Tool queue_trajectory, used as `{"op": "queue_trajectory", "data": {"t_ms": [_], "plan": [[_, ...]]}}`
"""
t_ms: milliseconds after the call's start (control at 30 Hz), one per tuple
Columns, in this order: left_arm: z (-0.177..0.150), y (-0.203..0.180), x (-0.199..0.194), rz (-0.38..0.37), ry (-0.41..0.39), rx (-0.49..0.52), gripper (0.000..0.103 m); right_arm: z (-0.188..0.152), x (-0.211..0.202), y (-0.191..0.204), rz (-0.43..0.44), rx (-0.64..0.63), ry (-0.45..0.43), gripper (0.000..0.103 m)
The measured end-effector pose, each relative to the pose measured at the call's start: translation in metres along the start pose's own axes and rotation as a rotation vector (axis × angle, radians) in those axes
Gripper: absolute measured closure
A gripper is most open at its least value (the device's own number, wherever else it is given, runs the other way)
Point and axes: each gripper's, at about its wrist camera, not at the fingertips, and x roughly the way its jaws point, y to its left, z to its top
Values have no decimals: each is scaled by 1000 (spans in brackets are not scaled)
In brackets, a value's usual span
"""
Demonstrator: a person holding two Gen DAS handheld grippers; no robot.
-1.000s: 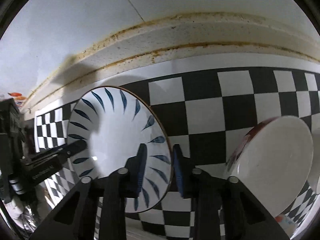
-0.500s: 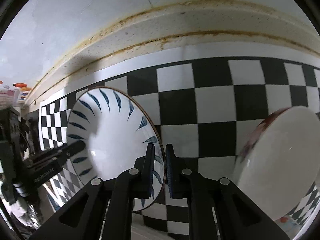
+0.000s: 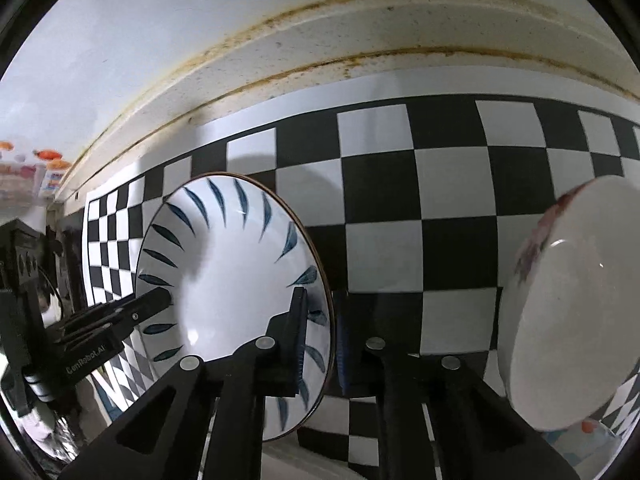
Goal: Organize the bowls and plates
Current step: 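Carry the plate stack with both grippers and lower it flat onto the cloth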
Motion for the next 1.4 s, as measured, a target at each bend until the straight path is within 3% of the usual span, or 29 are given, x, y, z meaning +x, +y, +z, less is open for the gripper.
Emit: {"op": "queue_trajectory", "data": {"t_ms": [300, 533, 700, 933, 1400], "plan": [[-25, -25, -52, -23, -77, 34, 85, -35, -51, 7, 57, -11, -93, 90], [-64, -31, -108, -39, -136, 103, 85, -87, -103, 5, 93, -29, -157, 90], [-97, -43, -126, -51, -146, 131, 85, -133, -130, 2, 97, -40, -184, 90], [-129, -50, -122, -50, -137, 164, 85, -183, -144, -17, 115, -26, -187, 90], [-165, -47, -56, -7, 17, 170, 85, -221, -85, -38, 76, -8, -93, 91]]}}
